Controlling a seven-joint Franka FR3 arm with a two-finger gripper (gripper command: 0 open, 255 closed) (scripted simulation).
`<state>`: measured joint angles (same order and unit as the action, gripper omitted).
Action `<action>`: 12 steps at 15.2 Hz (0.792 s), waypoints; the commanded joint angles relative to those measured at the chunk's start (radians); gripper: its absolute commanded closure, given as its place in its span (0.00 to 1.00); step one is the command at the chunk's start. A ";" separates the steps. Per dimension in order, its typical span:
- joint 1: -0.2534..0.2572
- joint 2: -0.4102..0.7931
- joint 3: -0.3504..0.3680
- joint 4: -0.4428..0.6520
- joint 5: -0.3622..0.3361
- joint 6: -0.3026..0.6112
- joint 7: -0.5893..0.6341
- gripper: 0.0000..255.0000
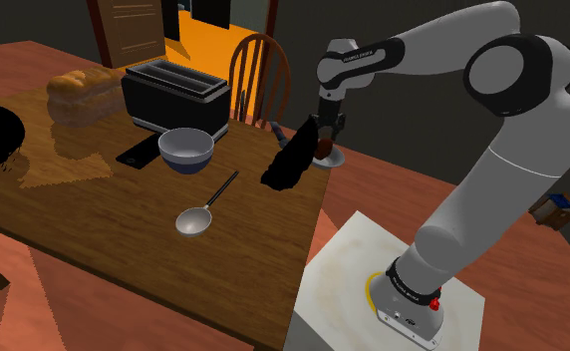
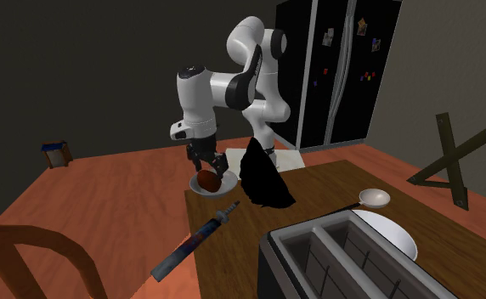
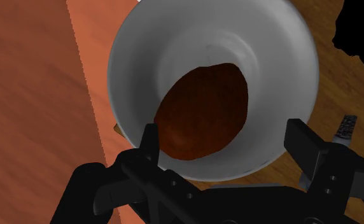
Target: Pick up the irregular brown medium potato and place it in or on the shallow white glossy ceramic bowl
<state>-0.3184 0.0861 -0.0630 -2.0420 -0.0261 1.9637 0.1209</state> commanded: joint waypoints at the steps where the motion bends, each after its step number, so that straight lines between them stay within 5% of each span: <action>1: 0.000 0.000 0.000 0.000 0.000 0.000 0.000 0.00; 5: 0.002 -0.018 0.001 0.108 0.000 -0.126 0.000 0.00; 12: 0.002 -0.018 0.001 0.108 0.000 -0.126 0.000 0.00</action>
<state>-0.3165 0.0681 -0.0616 -1.9345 -0.0257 1.8382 0.1210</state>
